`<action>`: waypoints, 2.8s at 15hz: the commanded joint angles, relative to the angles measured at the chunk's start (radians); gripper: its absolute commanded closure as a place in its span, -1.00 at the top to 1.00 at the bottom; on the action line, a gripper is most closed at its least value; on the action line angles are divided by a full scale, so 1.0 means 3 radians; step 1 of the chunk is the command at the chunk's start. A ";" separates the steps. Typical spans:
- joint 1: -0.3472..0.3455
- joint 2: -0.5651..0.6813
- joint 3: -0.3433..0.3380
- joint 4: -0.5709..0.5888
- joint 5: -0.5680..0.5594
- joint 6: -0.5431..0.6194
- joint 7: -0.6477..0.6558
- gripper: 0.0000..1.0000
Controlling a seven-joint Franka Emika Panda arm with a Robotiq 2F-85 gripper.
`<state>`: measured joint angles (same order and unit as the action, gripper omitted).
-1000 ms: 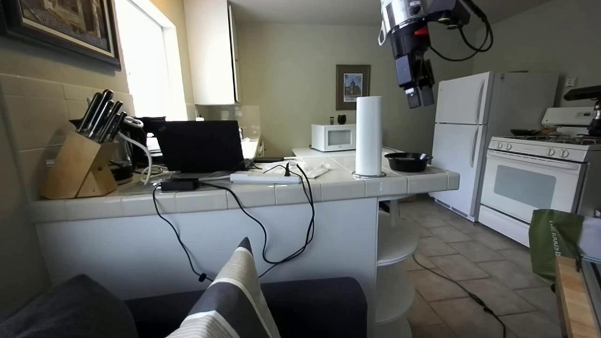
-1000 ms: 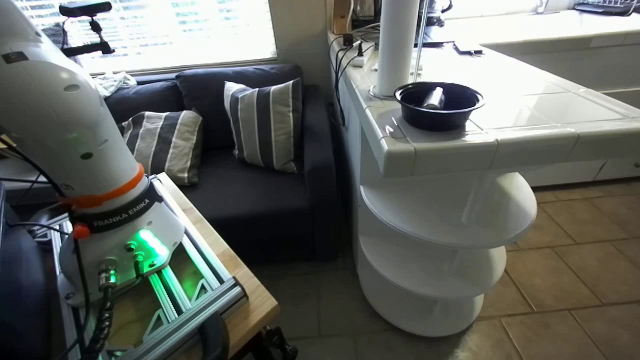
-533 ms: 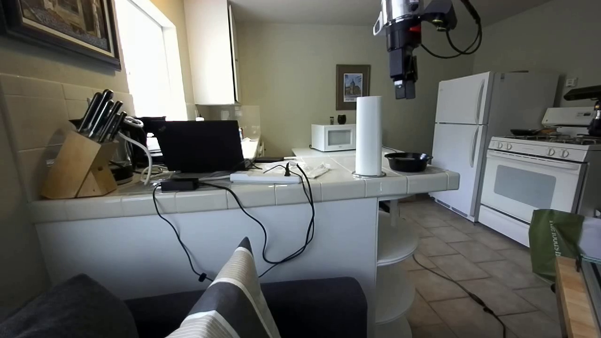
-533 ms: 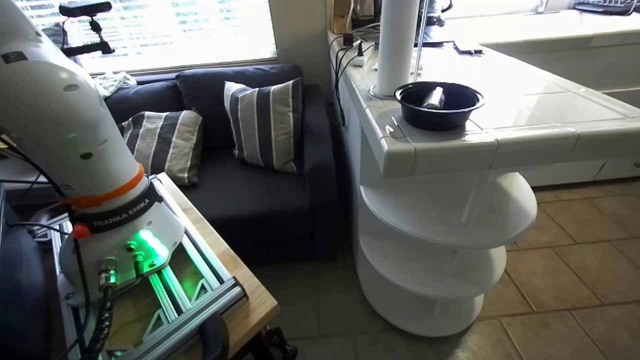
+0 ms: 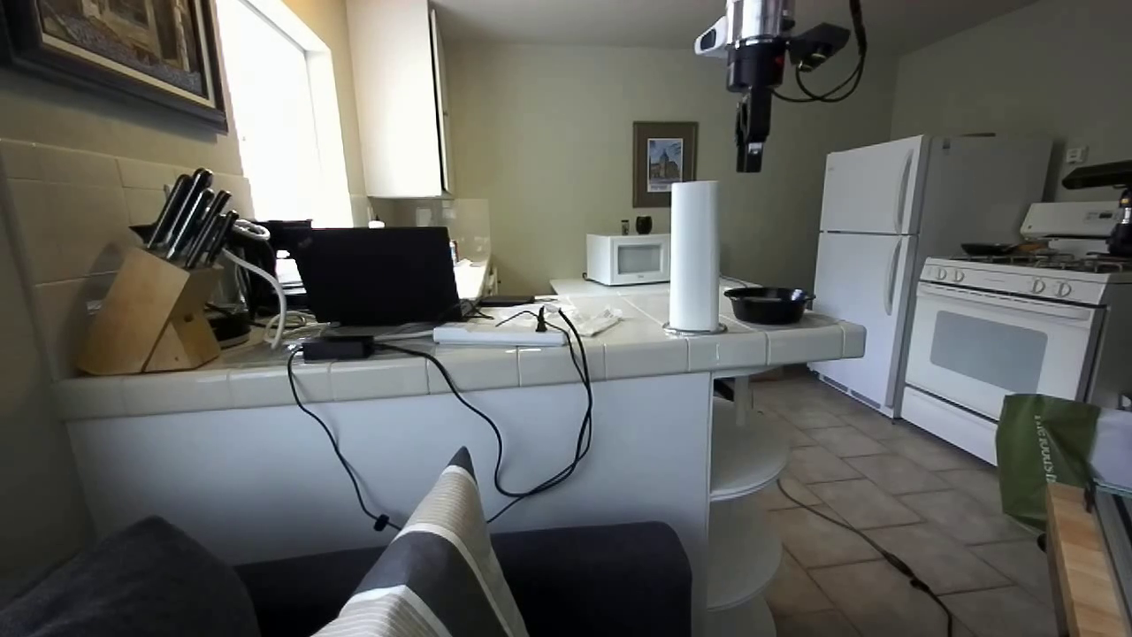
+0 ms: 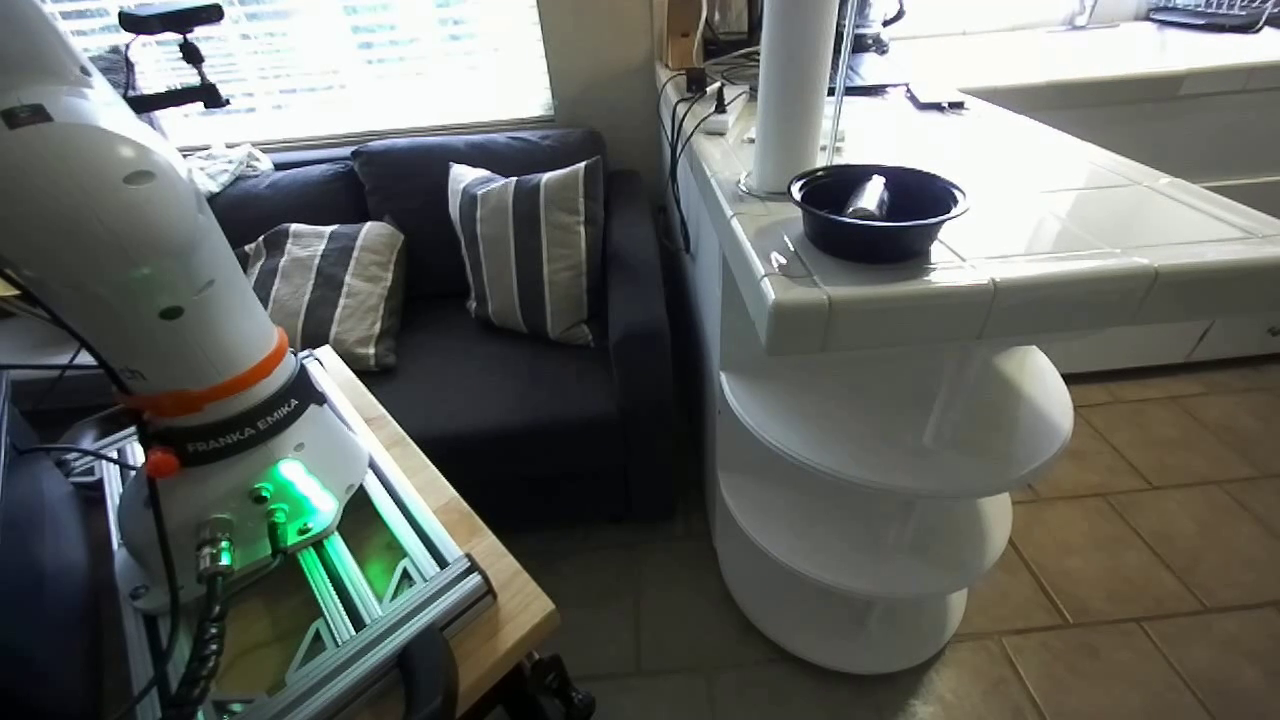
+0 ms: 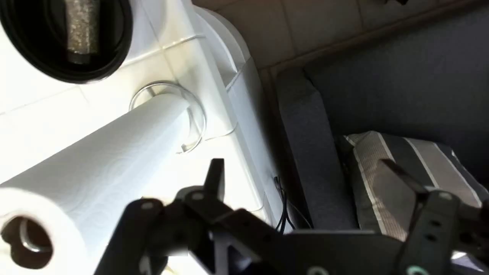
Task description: Move the paper towel roll to the right
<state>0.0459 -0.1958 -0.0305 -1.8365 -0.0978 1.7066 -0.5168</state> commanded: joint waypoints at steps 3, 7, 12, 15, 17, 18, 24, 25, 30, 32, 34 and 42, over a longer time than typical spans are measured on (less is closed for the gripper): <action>-0.0086 0.0383 -0.0201 0.0529 0.0015 -0.0090 -0.1326 1.00; -0.0217 0.0679 -0.0263 0.0921 0.0057 -0.0200 -0.2127 1.00; -0.0351 0.0765 -0.0225 0.1042 0.0031 -0.0198 -0.2250 1.00; -0.0380 0.0859 -0.0224 0.1164 0.0037 -0.0228 -0.2306 1.00; -0.0379 0.0864 -0.0221 0.1172 0.0037 -0.0229 -0.2309 1.00; -0.0379 0.0864 -0.0221 0.1173 0.0037 -0.0230 -0.2310 1.00; -0.0385 0.0900 -0.0223 0.1214 0.0044 -0.0225 -0.2307 1.00; -0.0387 0.0916 -0.0222 0.1228 0.0023 -0.0222 -0.2309 1.00; -0.0421 0.1006 -0.0230 0.1334 0.0073 -0.0212 -0.2354 1.00; -0.0444 0.1067 -0.0232 0.1405 0.0098 -0.0172 -0.2322 1.00; -0.0463 0.1128 -0.0227 0.1488 0.0109 -0.0155 -0.2314 1.00; -0.0476 0.1345 -0.0267 0.1767 0.0253 -0.0101 -0.2114 0.50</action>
<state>-0.0927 0.1707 -0.1088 -1.3518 -0.0461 1.6659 -1.1810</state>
